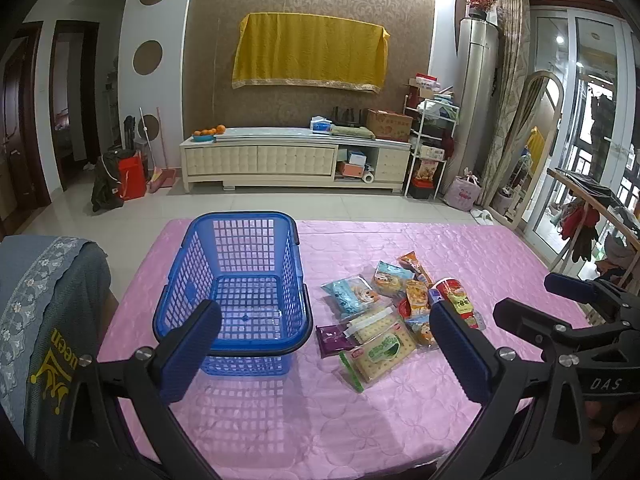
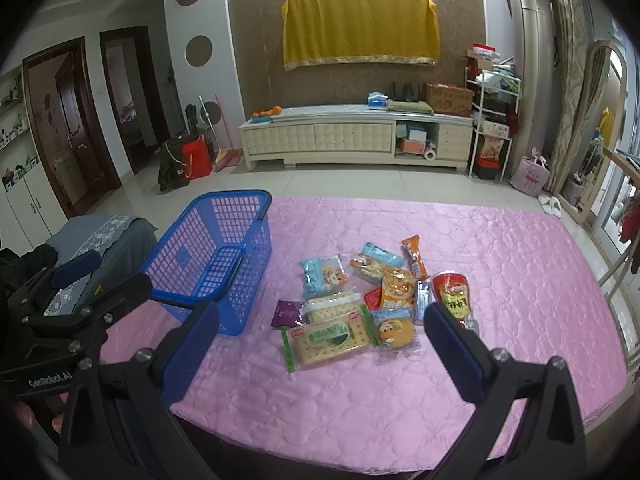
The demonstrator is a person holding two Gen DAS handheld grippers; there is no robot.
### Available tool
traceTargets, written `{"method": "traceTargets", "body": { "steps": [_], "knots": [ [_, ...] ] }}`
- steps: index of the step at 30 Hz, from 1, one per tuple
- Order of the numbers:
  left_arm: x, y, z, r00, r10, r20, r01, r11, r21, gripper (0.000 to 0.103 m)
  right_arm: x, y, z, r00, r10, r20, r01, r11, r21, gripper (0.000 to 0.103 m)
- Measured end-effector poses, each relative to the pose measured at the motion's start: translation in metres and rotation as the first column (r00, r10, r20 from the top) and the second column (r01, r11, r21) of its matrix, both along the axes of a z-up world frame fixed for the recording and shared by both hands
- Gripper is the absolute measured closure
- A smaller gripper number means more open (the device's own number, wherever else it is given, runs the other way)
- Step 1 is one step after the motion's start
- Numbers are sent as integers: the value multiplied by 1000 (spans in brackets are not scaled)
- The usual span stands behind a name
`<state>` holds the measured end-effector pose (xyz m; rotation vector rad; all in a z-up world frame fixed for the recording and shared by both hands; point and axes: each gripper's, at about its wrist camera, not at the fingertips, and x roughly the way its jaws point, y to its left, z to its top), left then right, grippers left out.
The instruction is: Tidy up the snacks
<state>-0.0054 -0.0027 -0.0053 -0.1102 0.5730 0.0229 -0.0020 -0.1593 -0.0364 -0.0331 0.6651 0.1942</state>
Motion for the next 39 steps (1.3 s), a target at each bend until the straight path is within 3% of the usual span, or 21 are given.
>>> {"method": "traceTargets", "body": {
  "steps": [12,23,33,39],
  "knots": [
    [18,-13,1,999,-51,-10,51,999,0,0,8,-18,5,1000,-9,7,9,1000,8,0],
    [79,-38,9,993,-98,-59,98,995,4,0,55,-55,16,1000,4,15,-4,1000,-13,0],
    [153,-62,-11,978,-102,-184,102,995,-10,0,119,-86,1,998,-29,-55,26,999,-47,0],
    [196,-75,-47,949,-85,-305,77,996,-38,0,159,-99,-28,989,-84,-125,71,992,-105,0]
  ]
}}
